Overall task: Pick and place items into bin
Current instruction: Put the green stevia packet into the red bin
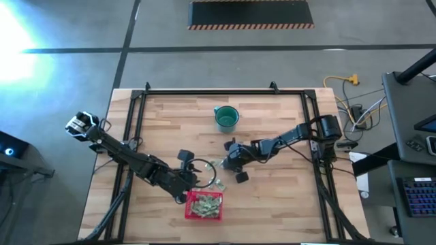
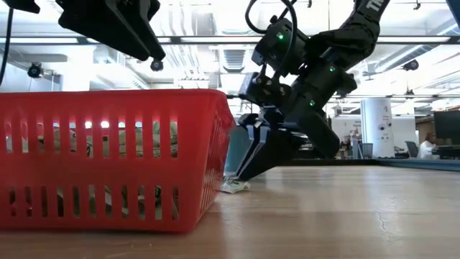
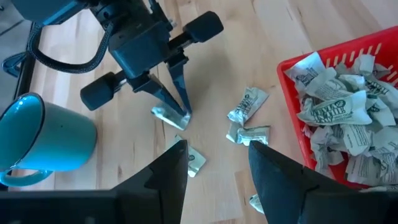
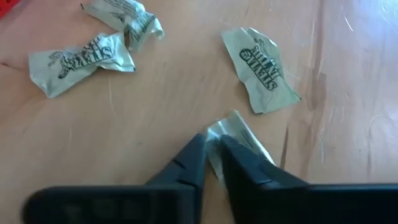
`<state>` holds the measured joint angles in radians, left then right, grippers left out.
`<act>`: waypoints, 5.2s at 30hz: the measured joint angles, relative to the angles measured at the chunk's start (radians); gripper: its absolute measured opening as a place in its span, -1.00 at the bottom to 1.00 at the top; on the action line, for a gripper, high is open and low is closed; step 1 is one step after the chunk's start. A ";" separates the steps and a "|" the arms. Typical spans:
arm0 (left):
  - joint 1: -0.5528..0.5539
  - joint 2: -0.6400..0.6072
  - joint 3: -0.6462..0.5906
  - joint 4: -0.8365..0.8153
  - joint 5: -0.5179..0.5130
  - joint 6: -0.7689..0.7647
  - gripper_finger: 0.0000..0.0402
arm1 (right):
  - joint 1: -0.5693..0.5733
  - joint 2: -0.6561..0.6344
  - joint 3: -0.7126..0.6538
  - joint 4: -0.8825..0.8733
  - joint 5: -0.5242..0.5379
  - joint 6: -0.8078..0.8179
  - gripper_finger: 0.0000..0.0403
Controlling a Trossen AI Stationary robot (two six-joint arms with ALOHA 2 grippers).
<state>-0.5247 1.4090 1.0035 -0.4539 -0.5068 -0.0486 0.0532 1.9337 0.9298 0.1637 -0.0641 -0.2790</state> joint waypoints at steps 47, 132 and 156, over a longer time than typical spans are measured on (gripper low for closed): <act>0.000 0.000 0.000 -0.012 -0.007 0.000 -0.24 | 0.251 -0.259 -0.001 0.040 0.172 -0.126 -0.96; 0.002 -0.005 -0.125 -0.175 -0.215 -0.159 -0.24 | 0.365 0.081 0.153 -0.094 -0.192 0.188 -0.15; 0.002 -0.005 -0.123 -0.174 -0.216 -0.159 -0.24 | 0.365 0.074 0.157 -0.147 -0.165 0.104 -0.95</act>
<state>-0.5232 1.4036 0.8803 -0.6279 -0.7231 -0.2073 0.4181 2.0081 1.0873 0.0162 -0.2287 -0.1753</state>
